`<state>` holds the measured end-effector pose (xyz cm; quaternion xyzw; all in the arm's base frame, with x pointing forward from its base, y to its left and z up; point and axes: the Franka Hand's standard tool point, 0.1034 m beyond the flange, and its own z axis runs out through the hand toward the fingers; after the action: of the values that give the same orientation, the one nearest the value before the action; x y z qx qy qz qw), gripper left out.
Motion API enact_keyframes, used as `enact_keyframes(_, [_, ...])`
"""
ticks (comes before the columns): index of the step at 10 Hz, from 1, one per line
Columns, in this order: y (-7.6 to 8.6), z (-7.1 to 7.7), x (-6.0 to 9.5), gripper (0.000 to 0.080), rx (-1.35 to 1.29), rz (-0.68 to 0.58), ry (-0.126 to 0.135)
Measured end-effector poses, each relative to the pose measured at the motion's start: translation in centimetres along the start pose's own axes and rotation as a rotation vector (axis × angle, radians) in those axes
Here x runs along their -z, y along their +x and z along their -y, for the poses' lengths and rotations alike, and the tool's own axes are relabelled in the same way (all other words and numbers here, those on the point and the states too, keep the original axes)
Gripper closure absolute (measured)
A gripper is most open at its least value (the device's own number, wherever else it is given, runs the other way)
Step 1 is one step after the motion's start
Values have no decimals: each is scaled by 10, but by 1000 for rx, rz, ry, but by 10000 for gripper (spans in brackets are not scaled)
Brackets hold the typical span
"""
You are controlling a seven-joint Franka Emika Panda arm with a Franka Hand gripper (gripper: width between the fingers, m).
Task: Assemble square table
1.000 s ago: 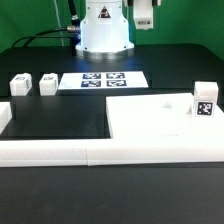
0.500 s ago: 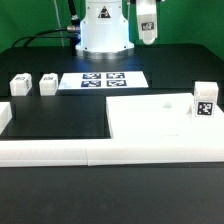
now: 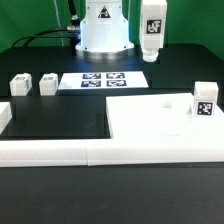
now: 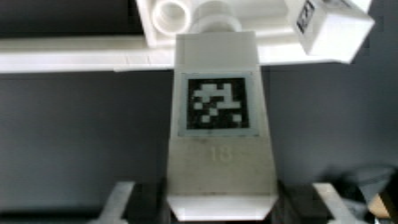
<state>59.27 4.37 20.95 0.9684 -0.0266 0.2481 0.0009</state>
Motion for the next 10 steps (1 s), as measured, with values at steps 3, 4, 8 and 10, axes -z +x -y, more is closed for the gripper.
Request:
enact_keyframes(3, [-4, 6, -3, 514, 17, -94, 28])
enact_keyframes(4, [-1, 1, -5, 514, 31, -112, 24])
enact_keyframes(8, [-5, -26, -38, 514, 59, -156, -19])
enact_keyframes(10, [-11, -32, -52, 514, 73, -141, -30])
